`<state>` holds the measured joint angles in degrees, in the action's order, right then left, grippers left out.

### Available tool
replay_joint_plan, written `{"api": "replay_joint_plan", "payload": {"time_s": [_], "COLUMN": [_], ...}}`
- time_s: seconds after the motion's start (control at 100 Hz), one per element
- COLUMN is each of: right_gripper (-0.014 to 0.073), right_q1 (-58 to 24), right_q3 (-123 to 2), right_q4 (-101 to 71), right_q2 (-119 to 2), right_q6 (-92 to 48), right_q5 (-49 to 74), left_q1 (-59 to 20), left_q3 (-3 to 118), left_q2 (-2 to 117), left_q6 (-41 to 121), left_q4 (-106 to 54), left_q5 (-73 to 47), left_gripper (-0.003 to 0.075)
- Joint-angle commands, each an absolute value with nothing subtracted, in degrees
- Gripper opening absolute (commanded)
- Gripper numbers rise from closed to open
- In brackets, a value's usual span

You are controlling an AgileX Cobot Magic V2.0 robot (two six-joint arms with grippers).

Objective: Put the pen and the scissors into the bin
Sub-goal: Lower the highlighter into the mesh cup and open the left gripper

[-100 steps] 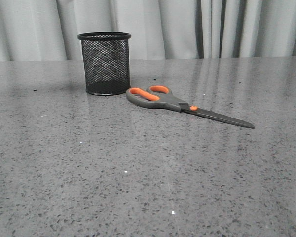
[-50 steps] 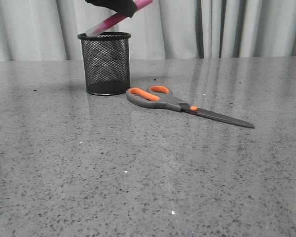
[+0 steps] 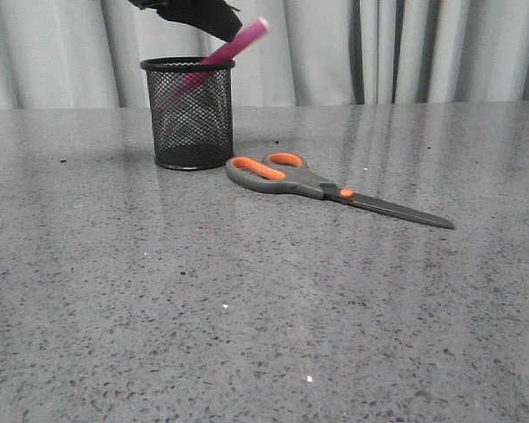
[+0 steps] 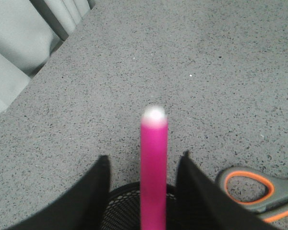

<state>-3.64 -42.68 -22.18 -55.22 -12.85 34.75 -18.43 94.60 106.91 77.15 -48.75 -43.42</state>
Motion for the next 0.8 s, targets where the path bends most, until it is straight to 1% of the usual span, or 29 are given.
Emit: {"api": "replay_joint_plan", "payload": {"time_s": [0.0,0.23,0.3,0.34,0.39,0.42,0.44,0.48,0.49,0.51,0.66,0.79], "right_gripper": [0.0370,0.0370,0.0371,0.0370,0.0371,0.0371,0.0371,0.0370,0.0370,0.0371,0.0370,0.0370], "right_q1": [-3.26,-3.26,-3.26,-3.26,-3.26,-3.26,-3.26,-3.26,-3.26,-3.26,-3.26,-3.39], "right_q3": [-44.66,-44.66,-44.66,-44.66,-44.66,-44.66,-44.66,-44.66,-44.66,-44.66,-44.66,-44.66], "right_q4": [-22.61,-22.61,-22.61,-22.61,-22.61,-22.78,-22.88,-22.88,-22.88,-22.88,-22.88,-23.89], "right_q2": [-54.81,-54.81,-54.81,-54.81,-54.81,-54.81,-54.81,-54.81,-54.81,-54.81,-54.81,-54.81], "right_q6": [-13.56,-13.56,-13.56,-13.56,-13.56,-13.56,-13.56,-13.56,-13.56,-13.56,-13.56,-13.95], "right_q5": [32.00,32.00,32.00,32.13,32.72,33.26,33.68,34.42,34.54,34.78,36.69,37.07], "left_q1": [-18.27,-13.84,-11.80,-10.45,-8.81,-7.83,-7.11,-5.70,-5.48,-4.79,-0.91,1.13], "left_q3": [96.67,99.21,99.21,99.21,99.21,99.21,99.21,99.21,99.21,99.21,99.21,98.24], "left_q2": [103.35,98.91,96.75,95.48,93.99,92.86,92.38,90.89,90.64,89.86,83.93,79.66], "left_q6": [77.22,77.22,76.17,74.60,72.75,71.34,70.37,69.19,69.12,69.14,67.91,63.36], "left_q4": [-53.23,-56.74,-57.36,-57.36,-57.36,-57.51,-57.64,-57.88,-57.89,-57.97,-57.71,-54.87], "left_q5": [-41.27,-43.02,-44.08,-44.77,-46.10,-47.09,-47.58,-48.37,-48.73,-49.29,-51.76,-53.26], "left_gripper": [0.0425,0.0419,0.0379,0.0327,0.0244,0.0173,0.0141,0.0041,0.0006,-0.0022,-0.0020,-0.0020]}}
